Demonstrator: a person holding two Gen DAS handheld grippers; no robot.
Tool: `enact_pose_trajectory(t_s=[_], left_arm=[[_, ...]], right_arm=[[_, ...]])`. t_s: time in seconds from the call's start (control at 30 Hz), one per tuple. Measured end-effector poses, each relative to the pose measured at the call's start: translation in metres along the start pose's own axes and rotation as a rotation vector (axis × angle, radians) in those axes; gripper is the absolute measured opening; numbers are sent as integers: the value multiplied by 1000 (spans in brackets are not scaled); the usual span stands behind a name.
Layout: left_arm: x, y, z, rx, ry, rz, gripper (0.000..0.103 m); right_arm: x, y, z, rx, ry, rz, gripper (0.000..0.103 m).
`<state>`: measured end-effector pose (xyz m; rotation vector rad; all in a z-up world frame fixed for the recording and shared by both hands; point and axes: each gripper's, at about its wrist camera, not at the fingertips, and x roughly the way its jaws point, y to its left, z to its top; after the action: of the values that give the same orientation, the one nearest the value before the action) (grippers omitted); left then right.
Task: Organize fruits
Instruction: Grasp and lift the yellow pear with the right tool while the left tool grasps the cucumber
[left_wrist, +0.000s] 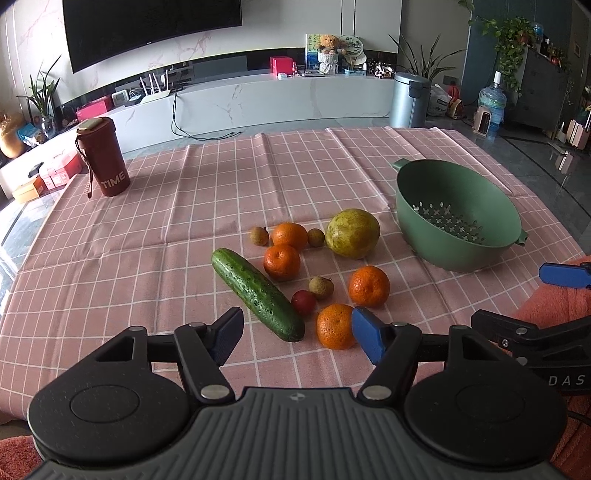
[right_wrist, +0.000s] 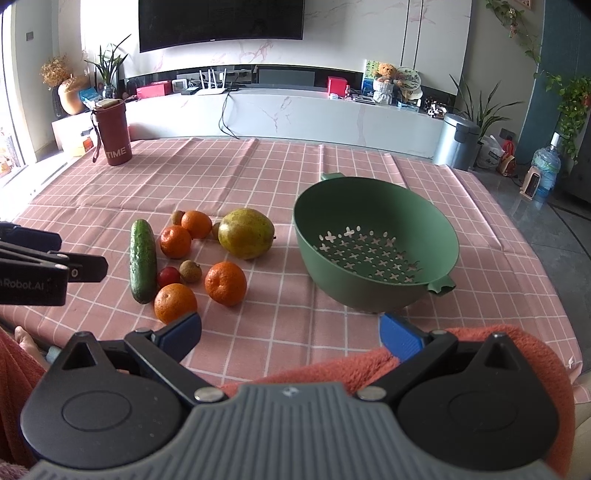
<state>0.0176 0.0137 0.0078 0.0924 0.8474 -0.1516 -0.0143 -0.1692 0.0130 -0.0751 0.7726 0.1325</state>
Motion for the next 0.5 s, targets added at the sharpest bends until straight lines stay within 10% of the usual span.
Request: enact_pose_trajectory(t_s=[0.5], left_arm=[[78, 53, 34, -251, 179, 11, 52]], right_arm=[[83, 29, 65, -178, 44, 184, 57]])
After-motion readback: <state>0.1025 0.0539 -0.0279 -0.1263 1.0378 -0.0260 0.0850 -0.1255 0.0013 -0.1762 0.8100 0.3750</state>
